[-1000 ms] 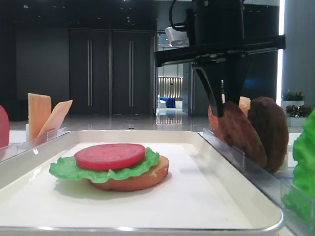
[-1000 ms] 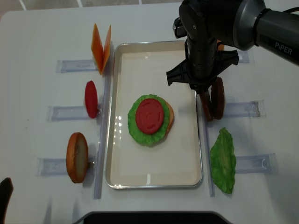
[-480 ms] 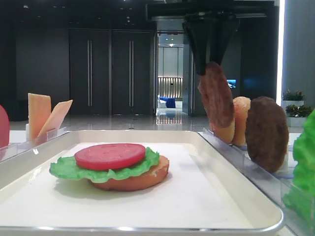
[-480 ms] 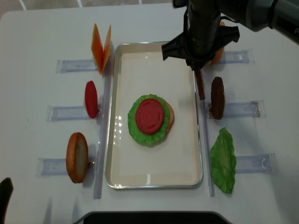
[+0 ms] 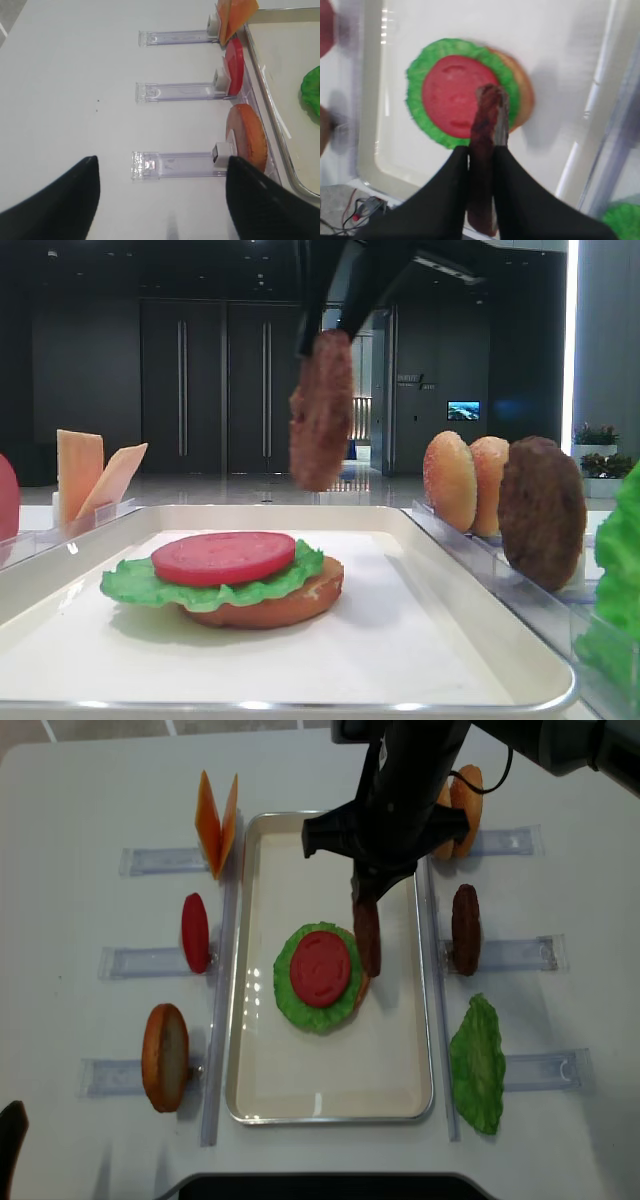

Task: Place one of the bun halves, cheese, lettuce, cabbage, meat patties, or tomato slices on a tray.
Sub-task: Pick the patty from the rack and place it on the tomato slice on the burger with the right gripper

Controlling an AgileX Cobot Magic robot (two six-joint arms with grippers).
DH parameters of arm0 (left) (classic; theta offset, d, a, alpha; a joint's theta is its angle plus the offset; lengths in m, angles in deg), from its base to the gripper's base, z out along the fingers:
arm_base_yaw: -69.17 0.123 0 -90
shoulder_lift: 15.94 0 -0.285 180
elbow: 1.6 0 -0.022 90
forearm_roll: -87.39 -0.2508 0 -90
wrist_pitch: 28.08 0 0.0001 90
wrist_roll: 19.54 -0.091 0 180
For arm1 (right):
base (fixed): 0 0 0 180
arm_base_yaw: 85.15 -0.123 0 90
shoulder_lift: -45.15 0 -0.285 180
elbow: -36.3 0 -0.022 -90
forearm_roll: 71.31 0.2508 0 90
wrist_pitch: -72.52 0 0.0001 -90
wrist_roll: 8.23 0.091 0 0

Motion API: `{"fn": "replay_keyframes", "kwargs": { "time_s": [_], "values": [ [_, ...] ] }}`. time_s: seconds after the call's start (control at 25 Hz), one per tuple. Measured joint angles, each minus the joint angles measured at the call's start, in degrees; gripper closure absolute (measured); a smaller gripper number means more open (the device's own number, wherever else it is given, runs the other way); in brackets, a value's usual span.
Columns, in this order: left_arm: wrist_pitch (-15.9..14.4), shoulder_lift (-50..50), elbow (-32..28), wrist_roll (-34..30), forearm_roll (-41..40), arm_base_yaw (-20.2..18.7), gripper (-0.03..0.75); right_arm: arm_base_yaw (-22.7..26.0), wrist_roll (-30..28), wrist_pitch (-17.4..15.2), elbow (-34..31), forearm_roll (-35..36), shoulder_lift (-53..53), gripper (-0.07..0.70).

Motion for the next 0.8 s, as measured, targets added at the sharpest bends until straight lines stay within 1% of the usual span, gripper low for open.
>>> {"fn": "replay_keyframes", "kwargs": {
  "time_s": [0.16,0.28,0.36,0.52,0.68,0.8],
  "values": [
    [0.0,0.0,0.0,0.0,0.0,0.0,0.118,0.2,-7.7,4.0,-0.5,9.4,0.0,0.519],
    [0.0,0.0,0.0,0.0,0.0,0.0,0.118,1.3,-14.4,7.4,-3.0,18.3,0.0,0.519],
    [0.0,0.0,0.0,0.0,0.0,0.0,0.118,2.2,-17.3,8.9,-4.8,21.3,0.0,0.519],
    [0.0,0.0,0.0,0.0,0.0,0.0,0.118,4.0,-22.8,10.4,-7.1,25.2,0.0,0.519],
    [0.0,0.0,0.0,0.0,0.0,0.0,0.118,5.6,-29.6,11.6,-8.7,32.2,0.0,0.519],
    [0.0,0.0,0.0,0.0,0.0,0.0,0.118,6.5,-34.1,12.8,-11.3,37.3,0.0,0.519]
  ]
}}
